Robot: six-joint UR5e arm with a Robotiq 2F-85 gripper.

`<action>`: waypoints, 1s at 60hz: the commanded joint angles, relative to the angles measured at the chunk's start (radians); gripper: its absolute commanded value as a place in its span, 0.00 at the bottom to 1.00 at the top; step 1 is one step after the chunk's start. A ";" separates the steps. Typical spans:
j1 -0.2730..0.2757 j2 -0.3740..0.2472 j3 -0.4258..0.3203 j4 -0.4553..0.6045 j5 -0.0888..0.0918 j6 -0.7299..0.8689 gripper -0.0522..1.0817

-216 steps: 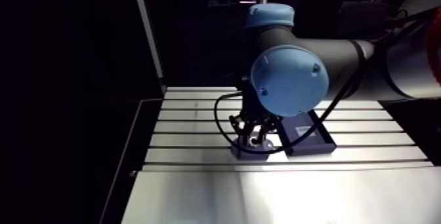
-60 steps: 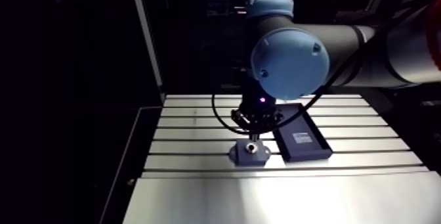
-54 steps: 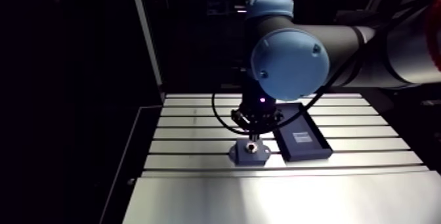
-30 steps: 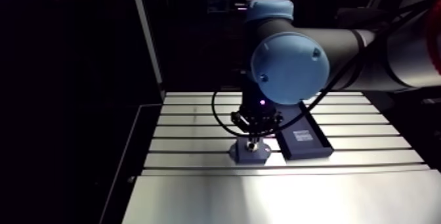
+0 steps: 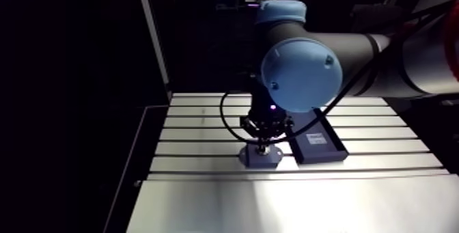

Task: Pick up the bearing and press it into the housing until flush.

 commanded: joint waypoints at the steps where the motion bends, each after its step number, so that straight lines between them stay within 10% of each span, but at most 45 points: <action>1: 0.000 0.006 0.001 -0.017 0.000 -0.007 0.83; 60: 0.002 0.015 0.004 -0.017 -0.003 -0.008 0.83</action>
